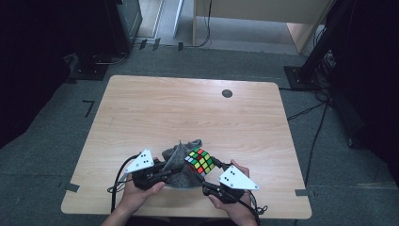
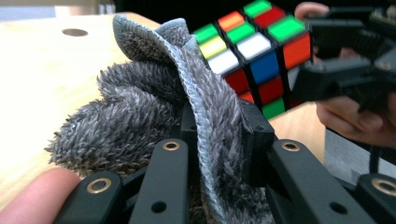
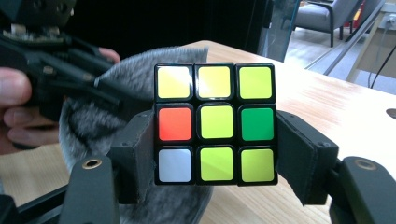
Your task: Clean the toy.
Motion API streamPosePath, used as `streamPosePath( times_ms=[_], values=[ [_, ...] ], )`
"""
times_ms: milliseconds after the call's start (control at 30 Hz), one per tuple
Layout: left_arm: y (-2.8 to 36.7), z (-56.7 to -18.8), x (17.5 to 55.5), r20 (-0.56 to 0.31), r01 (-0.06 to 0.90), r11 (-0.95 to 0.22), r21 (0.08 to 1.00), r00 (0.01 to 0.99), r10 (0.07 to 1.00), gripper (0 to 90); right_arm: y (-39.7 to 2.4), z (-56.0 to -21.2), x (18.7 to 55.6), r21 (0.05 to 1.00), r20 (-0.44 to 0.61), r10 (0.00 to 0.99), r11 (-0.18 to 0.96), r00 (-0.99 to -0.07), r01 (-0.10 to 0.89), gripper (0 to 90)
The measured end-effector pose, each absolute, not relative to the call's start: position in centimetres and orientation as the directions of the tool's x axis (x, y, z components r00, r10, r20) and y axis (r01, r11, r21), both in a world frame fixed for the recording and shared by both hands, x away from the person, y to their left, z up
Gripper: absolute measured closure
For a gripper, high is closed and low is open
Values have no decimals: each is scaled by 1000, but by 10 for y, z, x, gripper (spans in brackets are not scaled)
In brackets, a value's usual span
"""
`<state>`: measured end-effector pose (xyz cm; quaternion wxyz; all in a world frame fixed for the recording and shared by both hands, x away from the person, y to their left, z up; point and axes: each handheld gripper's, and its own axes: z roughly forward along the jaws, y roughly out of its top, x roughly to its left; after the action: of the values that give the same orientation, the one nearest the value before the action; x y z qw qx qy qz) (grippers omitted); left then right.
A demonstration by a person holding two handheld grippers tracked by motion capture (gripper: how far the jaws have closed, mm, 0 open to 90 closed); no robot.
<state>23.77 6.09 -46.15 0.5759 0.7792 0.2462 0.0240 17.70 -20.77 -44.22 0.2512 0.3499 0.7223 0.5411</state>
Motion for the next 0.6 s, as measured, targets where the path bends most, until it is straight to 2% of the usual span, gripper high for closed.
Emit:
streamPosePath(
  times_ms=[233,367,467,600],
  values=[
    [44,-469,231,-190,322,-332,887,908,373,747,-210,-440,177,963,32,790,139,-613,230,349],
    [35,-472,223,-103,251,-395,884,928,359,734,-210,-440,176,965,34,799,130,-601,227,349],
    [32,-469,216,-39,185,-397,899,936,349,739,-211,-441,177,966,38,809,122,-587,230,349],
    [40,-463,214,-13,142,-337,931,934,357,752,-214,-441,178,965,47,822,109,-567,238,349]
  ],
)
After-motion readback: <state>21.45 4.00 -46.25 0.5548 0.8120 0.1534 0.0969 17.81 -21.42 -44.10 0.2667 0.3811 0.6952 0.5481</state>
